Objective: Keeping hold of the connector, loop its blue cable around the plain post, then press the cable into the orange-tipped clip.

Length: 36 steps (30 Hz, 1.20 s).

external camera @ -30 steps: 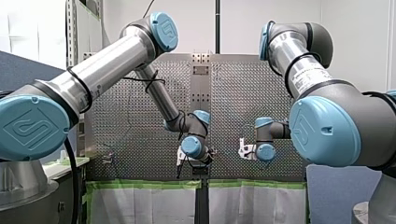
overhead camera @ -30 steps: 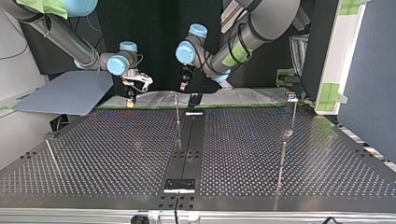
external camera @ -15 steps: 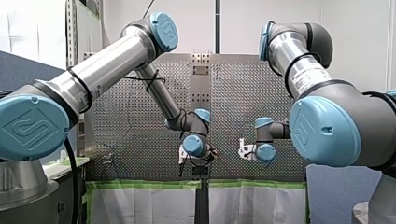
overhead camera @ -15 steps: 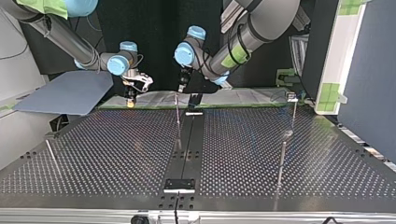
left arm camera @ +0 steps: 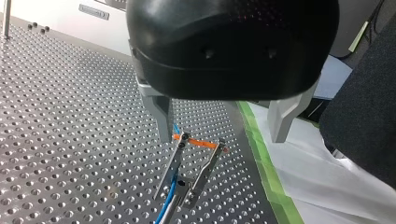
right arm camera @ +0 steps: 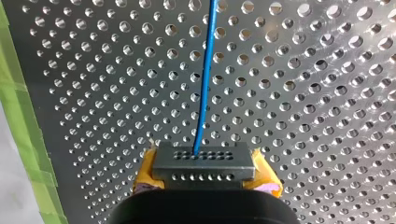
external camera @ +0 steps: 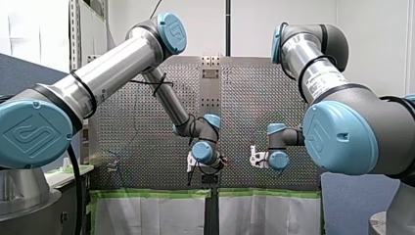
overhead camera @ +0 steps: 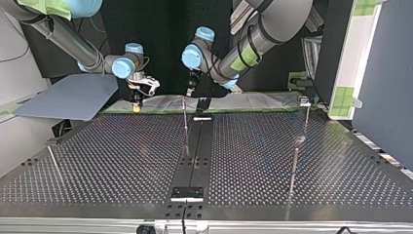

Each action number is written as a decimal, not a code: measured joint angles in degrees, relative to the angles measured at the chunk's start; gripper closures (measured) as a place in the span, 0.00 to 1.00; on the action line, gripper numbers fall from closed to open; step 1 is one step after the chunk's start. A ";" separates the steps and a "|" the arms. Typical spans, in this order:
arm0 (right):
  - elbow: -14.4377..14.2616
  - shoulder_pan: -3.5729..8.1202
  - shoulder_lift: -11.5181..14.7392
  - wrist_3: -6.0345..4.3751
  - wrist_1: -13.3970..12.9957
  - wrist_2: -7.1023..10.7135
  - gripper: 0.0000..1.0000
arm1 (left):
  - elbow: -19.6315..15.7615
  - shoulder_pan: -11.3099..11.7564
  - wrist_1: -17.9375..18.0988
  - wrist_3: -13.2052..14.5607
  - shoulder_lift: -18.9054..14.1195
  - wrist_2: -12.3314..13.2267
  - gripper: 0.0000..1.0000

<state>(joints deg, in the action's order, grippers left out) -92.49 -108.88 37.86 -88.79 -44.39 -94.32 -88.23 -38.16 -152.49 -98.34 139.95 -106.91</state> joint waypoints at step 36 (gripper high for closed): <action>0.04 -0.11 -0.27 0.07 0.05 -0.07 1.00 | -9.58 -1.11 3.57 -2.24 -9.29 -6.53 0.00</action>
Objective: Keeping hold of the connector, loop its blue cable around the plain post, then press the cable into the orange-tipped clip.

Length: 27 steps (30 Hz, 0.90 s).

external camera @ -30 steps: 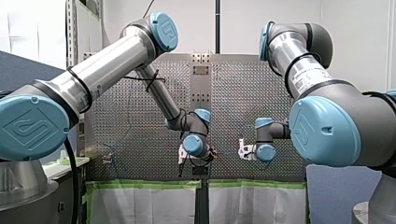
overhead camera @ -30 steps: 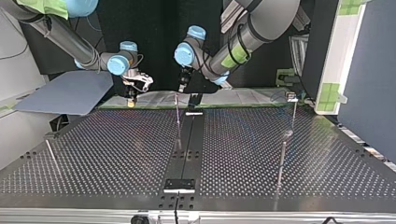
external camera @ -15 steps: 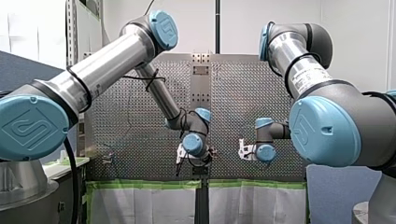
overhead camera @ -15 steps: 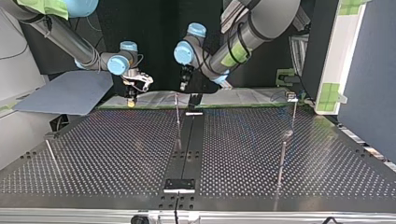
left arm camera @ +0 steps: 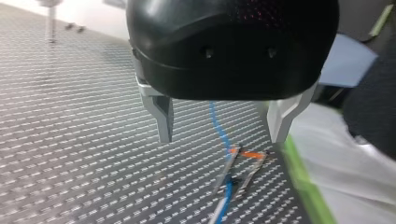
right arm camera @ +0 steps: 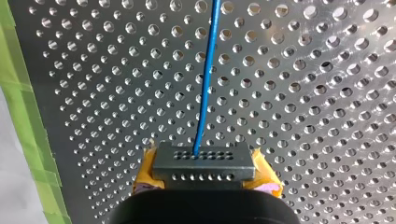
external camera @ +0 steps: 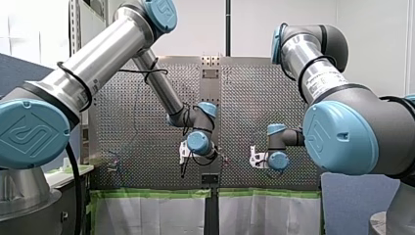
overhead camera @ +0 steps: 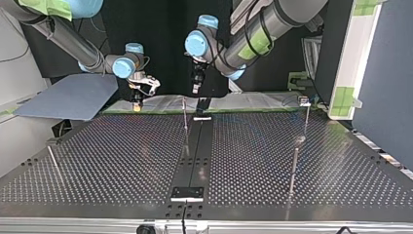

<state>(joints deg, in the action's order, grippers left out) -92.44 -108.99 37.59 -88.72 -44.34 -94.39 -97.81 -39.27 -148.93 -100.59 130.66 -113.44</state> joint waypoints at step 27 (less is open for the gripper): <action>-0.12 -0.19 1.59 -1.25 2.16 -4.83 1.00 | -14.48 -4.02 -0.14 -4.59 -14.49 -4.14 0.00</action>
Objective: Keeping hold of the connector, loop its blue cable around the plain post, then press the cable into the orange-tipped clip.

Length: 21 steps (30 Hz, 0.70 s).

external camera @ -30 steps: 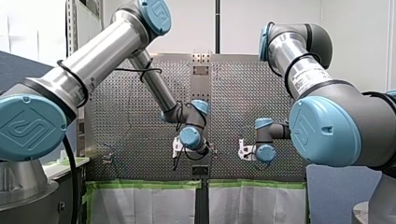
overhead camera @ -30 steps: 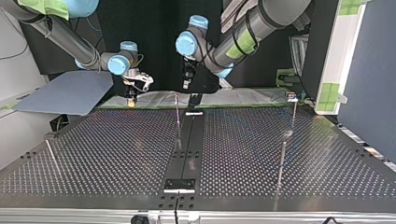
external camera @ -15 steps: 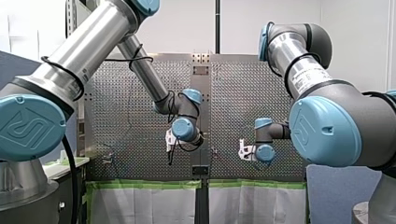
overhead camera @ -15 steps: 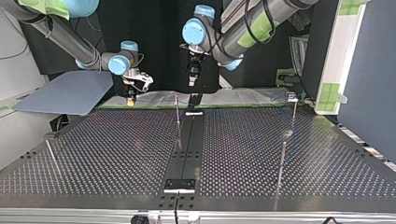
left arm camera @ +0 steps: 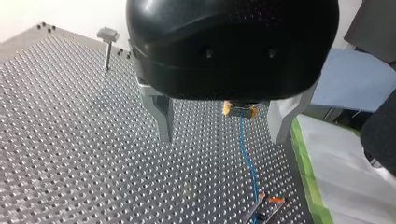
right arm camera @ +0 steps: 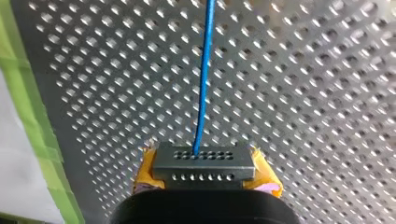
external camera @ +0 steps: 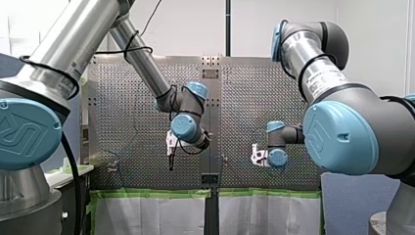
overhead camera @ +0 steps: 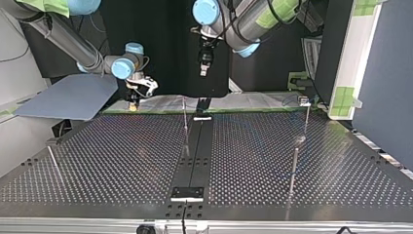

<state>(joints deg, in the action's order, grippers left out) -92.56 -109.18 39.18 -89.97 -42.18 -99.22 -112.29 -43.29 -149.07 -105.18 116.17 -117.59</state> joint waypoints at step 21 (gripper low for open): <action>-1.77 -1.44 11.03 -1.03 3.66 -1.26 1.00 | -10.88 -3.80 0.00 -0.35 -10.88 -5.66 0.00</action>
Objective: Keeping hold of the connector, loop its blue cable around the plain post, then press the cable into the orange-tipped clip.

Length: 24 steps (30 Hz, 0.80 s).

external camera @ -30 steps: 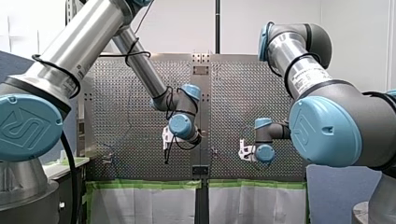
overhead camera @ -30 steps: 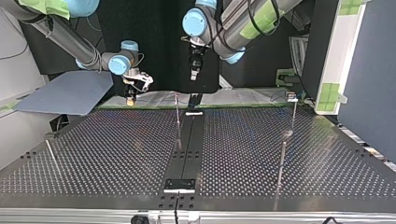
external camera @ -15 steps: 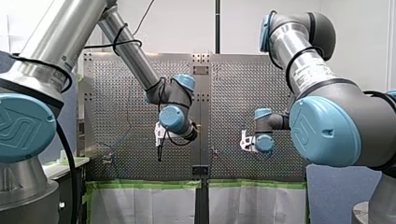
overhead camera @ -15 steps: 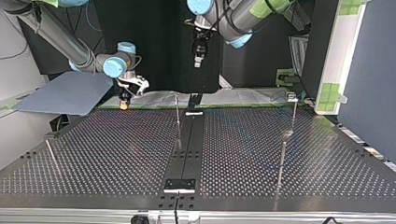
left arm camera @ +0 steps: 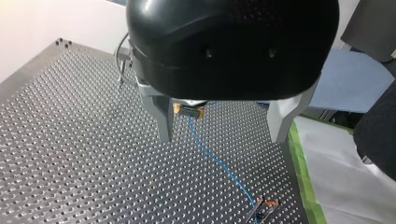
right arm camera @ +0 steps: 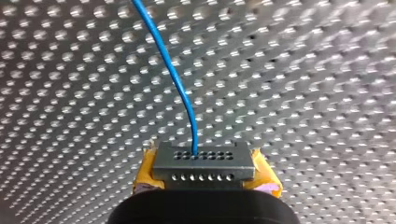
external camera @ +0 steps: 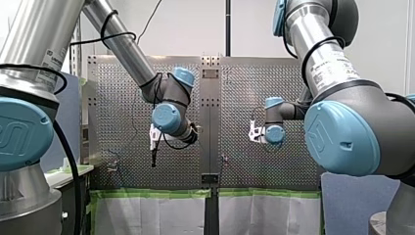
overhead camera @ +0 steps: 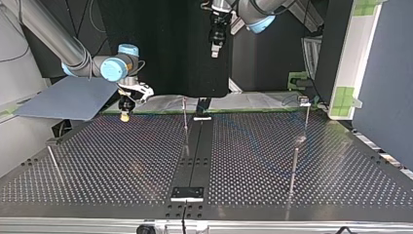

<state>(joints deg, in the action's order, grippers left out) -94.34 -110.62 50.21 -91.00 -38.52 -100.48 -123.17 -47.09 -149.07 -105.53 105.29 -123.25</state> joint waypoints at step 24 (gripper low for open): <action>-0.11 -0.17 0.55 0.10 -0.17 0.01 1.00 | -1.29 -0.30 0.00 -0.02 -1.30 -0.01 0.00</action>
<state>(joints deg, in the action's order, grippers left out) -94.44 -110.79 50.76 -90.90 -38.68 -100.46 -124.47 -47.39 -149.07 -105.55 103.99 -123.26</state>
